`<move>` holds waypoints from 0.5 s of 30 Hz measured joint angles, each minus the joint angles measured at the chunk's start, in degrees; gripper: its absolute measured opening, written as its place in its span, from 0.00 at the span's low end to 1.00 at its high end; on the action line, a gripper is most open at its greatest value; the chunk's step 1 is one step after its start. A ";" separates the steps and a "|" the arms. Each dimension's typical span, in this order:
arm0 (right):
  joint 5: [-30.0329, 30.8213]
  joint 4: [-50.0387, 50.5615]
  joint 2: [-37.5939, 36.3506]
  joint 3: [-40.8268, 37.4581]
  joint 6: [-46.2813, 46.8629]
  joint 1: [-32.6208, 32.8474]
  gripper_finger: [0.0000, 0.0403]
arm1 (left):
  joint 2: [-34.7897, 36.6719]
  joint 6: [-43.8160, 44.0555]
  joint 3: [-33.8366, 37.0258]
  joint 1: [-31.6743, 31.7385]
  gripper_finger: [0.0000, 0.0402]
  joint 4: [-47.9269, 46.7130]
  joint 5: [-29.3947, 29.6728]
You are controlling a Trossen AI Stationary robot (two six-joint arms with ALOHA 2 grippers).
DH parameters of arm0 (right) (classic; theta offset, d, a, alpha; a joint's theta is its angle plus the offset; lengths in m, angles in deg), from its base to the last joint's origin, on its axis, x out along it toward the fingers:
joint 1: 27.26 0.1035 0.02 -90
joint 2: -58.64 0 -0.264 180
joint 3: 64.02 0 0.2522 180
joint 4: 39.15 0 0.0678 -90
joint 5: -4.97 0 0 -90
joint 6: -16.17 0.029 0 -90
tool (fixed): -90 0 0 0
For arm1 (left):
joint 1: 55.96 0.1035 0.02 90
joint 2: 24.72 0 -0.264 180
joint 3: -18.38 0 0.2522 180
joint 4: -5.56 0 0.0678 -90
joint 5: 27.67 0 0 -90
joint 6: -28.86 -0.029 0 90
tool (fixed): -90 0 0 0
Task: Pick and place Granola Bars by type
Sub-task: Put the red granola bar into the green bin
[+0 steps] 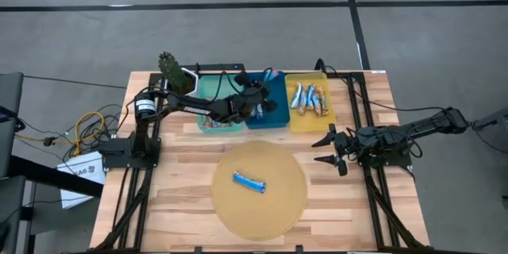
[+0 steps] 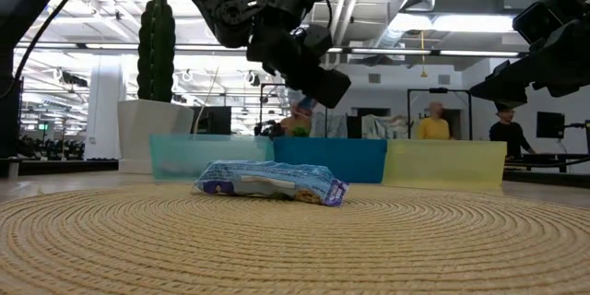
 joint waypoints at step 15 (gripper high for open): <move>0.00 0.00 0.00 -0.01 -0.01 -0.02 0.58 | 21.06 12.58 24.04 2.35 0.09 -2.29 -5.31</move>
